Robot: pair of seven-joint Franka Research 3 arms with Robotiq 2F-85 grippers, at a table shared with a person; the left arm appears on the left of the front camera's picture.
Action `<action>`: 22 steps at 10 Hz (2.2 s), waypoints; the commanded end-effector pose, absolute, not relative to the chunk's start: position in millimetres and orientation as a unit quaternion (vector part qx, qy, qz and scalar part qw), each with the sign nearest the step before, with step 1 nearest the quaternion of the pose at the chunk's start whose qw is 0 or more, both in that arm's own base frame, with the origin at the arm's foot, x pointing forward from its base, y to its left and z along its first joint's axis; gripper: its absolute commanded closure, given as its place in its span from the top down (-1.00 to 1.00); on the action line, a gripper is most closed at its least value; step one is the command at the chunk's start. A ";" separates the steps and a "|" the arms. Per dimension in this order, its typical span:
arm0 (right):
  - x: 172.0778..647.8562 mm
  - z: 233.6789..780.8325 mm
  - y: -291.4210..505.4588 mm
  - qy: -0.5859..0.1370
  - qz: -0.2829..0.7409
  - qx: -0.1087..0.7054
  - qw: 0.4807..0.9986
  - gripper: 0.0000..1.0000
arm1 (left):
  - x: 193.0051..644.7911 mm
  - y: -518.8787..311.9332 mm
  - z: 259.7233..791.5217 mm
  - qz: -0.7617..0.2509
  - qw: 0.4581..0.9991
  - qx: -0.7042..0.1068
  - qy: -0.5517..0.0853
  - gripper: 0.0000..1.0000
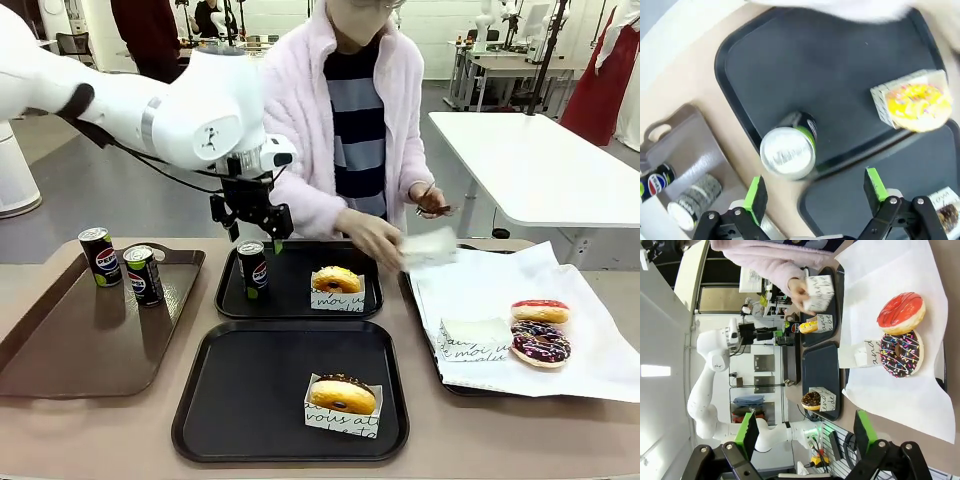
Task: Set up donuts and drinks on trays.
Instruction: Pick up one Pepsi coke and place it on the Flat Tray, then pick up one Pepsi coke from the Handle tray and place it on the Flat Tray without a Pepsi coke.
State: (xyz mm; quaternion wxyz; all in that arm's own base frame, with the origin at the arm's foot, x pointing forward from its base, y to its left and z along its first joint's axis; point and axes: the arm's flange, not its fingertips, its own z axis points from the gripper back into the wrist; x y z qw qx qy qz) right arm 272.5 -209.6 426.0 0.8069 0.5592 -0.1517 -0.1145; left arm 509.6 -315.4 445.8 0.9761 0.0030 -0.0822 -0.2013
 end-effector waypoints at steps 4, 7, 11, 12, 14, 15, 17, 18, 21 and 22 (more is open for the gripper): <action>272.6 425.9 -211.3 -0.155 -0.111 0.564 0.803 1.00 | 460.3 -294.1 488.1 -0.220 0.973 -0.031 -0.064 1.00; 272.6 425.9 -211.3 -0.155 -0.111 0.564 0.803 1.00 | 477.5 -310.9 487.4 -0.208 0.976 -0.006 -0.070 1.00; 272.6 425.9 -211.3 -0.155 -0.111 0.564 0.803 1.00 | 477.5 -310.9 487.4 -0.208 0.976 -0.006 -0.070 1.00; 272.6 425.9 -211.3 -0.155 -0.111 0.564 0.803 1.00 | 477.5 -310.9 487.4 -0.208 0.976 -0.006 -0.070 1.00; 272.6 425.9 -211.3 -0.155 -0.111 0.564 0.803 1.00 | 473.1 -262.5 485.7 -0.192 0.980 -0.021 -0.052 1.00; 272.6 425.9 -211.3 -0.155 -0.111 0.564 0.803 1.00 | 479.8 -217.5 494.4 -0.188 0.981 -0.024 -0.041 1.00; 272.6 425.9 -211.3 -0.155 -0.111 0.564 0.803 1.00 | 464.6 -141.5 492.7 -0.150 0.987 -0.029 -0.053 1.00; 272.6 425.9 -211.3 -0.155 -0.111 0.564 0.803 1.00 | 488.4 -123.1 501.8 -0.148 0.987 -0.029 -0.047 1.00; 272.6 425.9 -211.3 -0.155 -0.111 0.564 0.803 1.00 | 512.9 -98.5 488.5 -0.100 0.994 0.020 -0.050 1.00; 272.6 425.9 -211.3 -0.155 -0.111 0.564 0.803 1.00 | 531.5 -101.5 486.7 -0.090 0.994 0.032 -0.044 1.00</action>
